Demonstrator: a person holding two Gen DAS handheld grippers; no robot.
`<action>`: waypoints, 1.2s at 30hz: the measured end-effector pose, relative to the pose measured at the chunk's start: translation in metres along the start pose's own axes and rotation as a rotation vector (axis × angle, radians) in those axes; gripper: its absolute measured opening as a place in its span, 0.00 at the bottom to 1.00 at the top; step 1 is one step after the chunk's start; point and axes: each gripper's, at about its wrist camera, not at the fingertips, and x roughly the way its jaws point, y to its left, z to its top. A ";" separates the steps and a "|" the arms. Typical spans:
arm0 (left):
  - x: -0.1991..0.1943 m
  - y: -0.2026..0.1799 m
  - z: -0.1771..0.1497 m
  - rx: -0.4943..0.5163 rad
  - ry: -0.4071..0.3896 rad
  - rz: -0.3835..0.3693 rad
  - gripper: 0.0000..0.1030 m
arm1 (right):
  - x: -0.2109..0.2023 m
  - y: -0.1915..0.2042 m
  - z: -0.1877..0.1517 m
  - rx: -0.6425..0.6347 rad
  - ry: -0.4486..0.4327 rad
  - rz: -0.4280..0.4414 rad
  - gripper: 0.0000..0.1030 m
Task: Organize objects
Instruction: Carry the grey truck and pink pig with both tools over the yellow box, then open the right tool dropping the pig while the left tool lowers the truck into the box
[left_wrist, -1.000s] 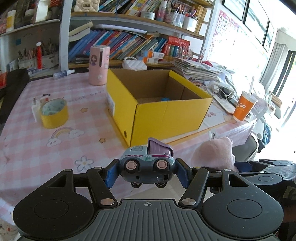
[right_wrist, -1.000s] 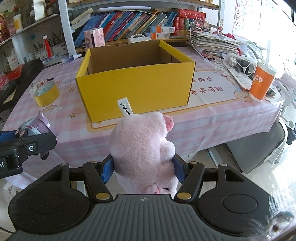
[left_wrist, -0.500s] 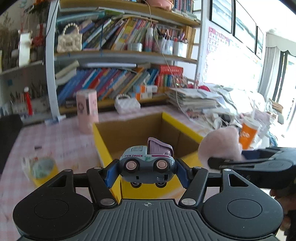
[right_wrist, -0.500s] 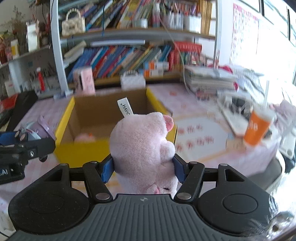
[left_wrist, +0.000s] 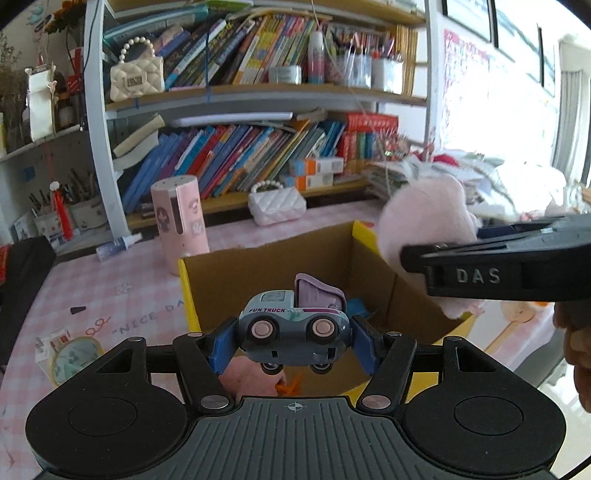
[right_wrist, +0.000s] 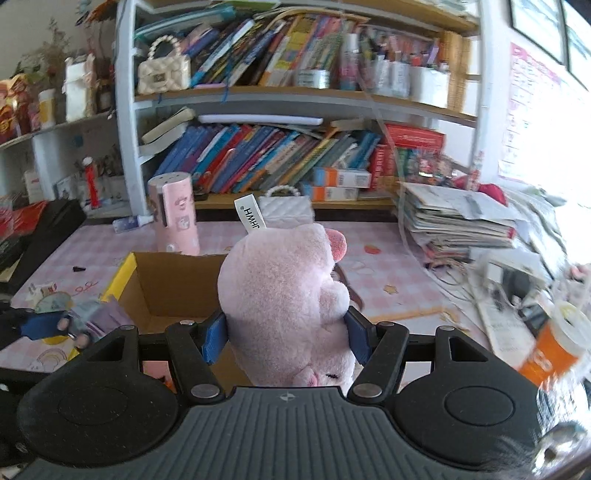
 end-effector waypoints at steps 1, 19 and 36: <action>0.005 -0.001 0.000 0.005 0.008 0.011 0.62 | 0.005 0.001 0.001 -0.014 0.005 0.013 0.60; 0.060 -0.010 -0.004 0.025 0.131 0.103 0.62 | 0.104 0.024 -0.001 -0.241 0.177 0.185 0.61; 0.065 -0.006 -0.005 0.001 0.141 0.104 0.69 | 0.137 0.025 0.003 -0.224 0.305 0.247 0.65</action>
